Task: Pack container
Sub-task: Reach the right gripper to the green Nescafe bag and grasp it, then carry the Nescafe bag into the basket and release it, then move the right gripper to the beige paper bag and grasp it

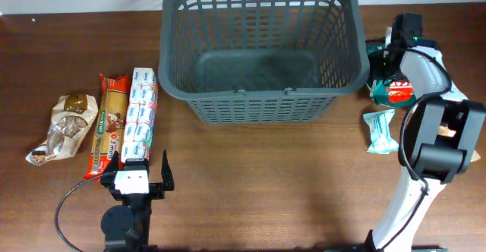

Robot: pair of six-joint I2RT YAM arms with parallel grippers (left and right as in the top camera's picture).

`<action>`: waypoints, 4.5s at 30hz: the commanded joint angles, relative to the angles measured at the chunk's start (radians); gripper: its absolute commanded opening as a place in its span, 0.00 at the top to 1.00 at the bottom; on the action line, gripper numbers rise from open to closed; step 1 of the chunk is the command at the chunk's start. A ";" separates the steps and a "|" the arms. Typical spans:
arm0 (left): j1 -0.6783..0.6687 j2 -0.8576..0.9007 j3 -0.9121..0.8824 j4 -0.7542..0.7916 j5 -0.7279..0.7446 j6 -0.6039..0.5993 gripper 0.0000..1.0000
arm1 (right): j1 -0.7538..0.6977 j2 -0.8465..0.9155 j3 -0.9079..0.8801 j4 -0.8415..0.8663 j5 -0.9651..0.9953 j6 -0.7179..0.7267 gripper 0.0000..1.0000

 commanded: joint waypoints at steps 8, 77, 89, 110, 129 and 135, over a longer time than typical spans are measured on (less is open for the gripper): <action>-0.004 -0.006 -0.008 0.003 0.007 -0.002 0.01 | 0.002 0.079 0.015 -0.043 -0.021 0.138 0.96; -0.004 -0.006 -0.008 0.003 0.007 -0.002 0.01 | 0.660 -0.116 0.488 -0.455 0.080 -0.013 0.24; -0.004 -0.006 -0.008 0.003 0.007 -0.002 0.01 | 0.508 -0.389 0.929 -0.575 0.353 -0.080 0.12; -0.004 -0.006 -0.008 0.003 0.007 -0.002 0.01 | -0.307 -0.460 -0.327 -0.065 -0.032 -0.224 0.01; -0.004 -0.006 -0.008 0.003 0.007 -0.002 0.01 | -0.351 -0.225 -0.439 0.052 0.046 -0.282 0.14; -0.004 -0.006 -0.008 0.003 0.007 -0.002 0.01 | -0.351 -0.216 -0.424 0.065 0.043 -0.210 0.96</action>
